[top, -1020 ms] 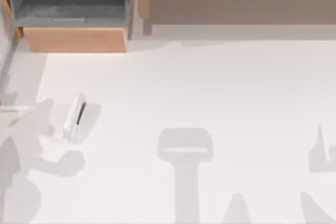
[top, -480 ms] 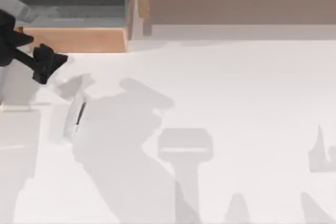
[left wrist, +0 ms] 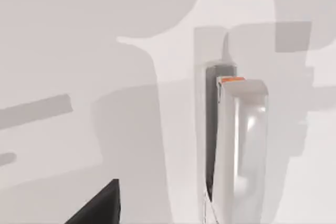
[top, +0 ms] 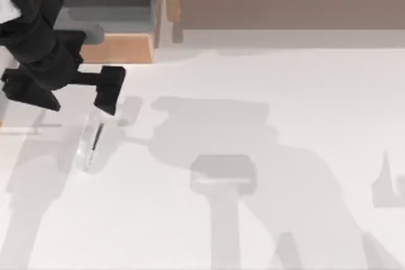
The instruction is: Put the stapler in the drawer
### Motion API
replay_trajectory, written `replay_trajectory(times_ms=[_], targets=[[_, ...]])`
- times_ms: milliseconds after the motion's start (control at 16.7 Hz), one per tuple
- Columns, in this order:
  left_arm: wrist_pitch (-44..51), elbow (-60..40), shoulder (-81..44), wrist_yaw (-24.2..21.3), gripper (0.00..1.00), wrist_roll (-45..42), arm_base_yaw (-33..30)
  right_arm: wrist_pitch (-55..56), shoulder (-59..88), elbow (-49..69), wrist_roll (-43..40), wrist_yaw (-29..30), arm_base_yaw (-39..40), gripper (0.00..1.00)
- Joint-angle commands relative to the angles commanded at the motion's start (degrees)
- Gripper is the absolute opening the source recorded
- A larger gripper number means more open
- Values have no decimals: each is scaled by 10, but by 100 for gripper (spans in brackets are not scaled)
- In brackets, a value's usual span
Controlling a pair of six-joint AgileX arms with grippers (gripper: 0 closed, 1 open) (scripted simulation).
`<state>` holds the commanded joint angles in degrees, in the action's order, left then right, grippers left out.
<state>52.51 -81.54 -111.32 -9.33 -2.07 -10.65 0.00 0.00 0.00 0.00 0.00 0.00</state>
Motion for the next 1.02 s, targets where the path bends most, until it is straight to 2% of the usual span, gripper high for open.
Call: replay_trajectory(times_ms=[180, 300, 720, 1020], targets=[[83, -43, -19, 68, 100, 51, -34, 0, 0, 0, 0, 0, 0, 100], [108, -57, -24, 91, 100, 66, -45, 0, 0, 0, 0, 0, 0, 100], [101, -49, -26, 94, 100, 67, -45, 0, 0, 0, 0, 0, 0, 100], [-3, 13, -62, 94, 100, 66, -45, 0, 0, 0, 0, 0, 0, 100]])
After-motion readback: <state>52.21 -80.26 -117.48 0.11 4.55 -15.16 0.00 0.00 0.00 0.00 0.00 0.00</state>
